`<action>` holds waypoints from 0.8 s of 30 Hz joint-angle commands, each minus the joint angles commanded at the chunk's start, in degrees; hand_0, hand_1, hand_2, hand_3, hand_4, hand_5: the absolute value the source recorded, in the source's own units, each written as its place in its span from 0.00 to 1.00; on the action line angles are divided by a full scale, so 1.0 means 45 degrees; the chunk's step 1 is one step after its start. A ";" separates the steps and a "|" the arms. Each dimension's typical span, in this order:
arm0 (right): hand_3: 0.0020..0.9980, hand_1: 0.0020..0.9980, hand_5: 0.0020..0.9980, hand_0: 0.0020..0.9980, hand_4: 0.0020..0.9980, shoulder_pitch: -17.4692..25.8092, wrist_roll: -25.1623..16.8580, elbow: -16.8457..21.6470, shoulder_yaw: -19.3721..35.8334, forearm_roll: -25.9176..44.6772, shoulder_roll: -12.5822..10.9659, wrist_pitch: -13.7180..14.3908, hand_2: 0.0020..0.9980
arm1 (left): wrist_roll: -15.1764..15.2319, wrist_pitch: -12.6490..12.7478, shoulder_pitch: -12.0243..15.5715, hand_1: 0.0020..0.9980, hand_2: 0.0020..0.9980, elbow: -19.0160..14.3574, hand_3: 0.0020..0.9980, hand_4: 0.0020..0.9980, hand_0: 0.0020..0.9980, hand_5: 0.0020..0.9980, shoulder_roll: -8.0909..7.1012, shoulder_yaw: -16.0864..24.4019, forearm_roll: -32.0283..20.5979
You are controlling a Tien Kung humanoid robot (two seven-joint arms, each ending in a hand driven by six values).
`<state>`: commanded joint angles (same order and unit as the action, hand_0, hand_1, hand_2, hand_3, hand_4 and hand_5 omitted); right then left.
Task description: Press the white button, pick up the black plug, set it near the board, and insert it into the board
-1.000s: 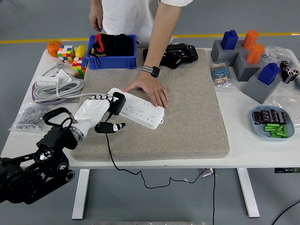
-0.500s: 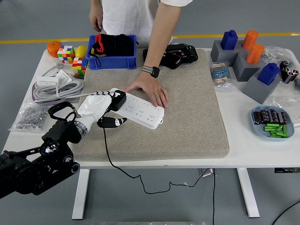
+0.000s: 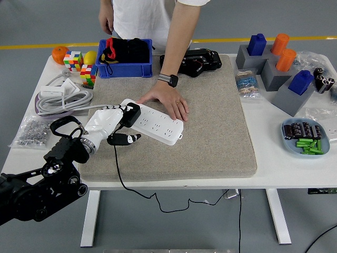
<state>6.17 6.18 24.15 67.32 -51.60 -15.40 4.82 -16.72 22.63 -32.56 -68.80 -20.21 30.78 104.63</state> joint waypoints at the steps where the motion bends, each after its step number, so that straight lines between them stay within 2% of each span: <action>1: 0.61 0.70 0.35 0.73 0.68 -0.0001 0.0001 -0.0001 -0.0002 0.0004 -0.0001 -0.0001 0.68 | 0.0039 0.0040 0.0028 0.88 0.84 -0.0134 0.79 0.84 0.86 0.45 -0.0018 0.0227 0.0038; 6: 0.61 0.70 0.35 0.73 0.68 -0.0007 0.0005 0.0003 -0.0007 -0.0004 -0.0014 -0.0001 0.68 | 0.0111 0.0117 0.0301 0.89 0.85 -0.0865 0.81 0.84 0.87 0.44 -0.0067 0.1657 0.0241; 9: 0.61 0.70 0.35 0.73 0.68 0.0010 0.0018 -0.0013 -0.0022 -0.0004 0.0008 -0.0011 0.68 | 0.0141 0.0036 0.0444 0.89 0.86 -0.0955 0.82 0.83 0.88 0.45 -0.0081 0.2366 0.0314; 13: 0.61 0.70 0.35 0.73 0.68 0.0008 0.0021 -0.0001 0.0004 -0.0006 0.0010 -0.0012 0.68 | 0.0411 -0.0334 0.0629 0.89 0.86 -0.0659 0.82 0.83 0.88 0.45 -0.0189 0.3200 -0.0104; 16: 0.61 0.70 0.35 0.74 0.68 0.0004 0.0025 -0.0007 0.0007 -0.0006 0.0002 -0.0011 0.68 | 0.0615 -0.0842 0.0776 0.89 0.86 -0.0429 0.82 0.83 0.88 0.46 -0.0314 0.3748 -0.0881; 19: 0.61 0.70 0.35 0.74 0.68 0.0018 0.0035 -0.0012 -0.0026 0.0004 -0.0009 -0.0020 0.68 | 0.0372 -0.1311 0.0885 0.89 0.86 -0.0158 0.82 0.83 0.88 0.46 -0.0400 0.4321 -0.1549; 24: 0.61 0.70 0.35 0.74 0.68 0.0026 0.0037 -0.0015 -0.0032 0.0007 -0.0015 -0.0022 0.68 | 0.0042 -0.1655 0.0947 0.89 0.86 0.0162 0.83 0.84 0.88 0.46 -0.0514 0.5009 -0.1658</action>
<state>6.29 6.35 24.08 67.17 -51.57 -15.47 4.72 -16.53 15.18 -28.30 -68.07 -22.53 53.32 97.16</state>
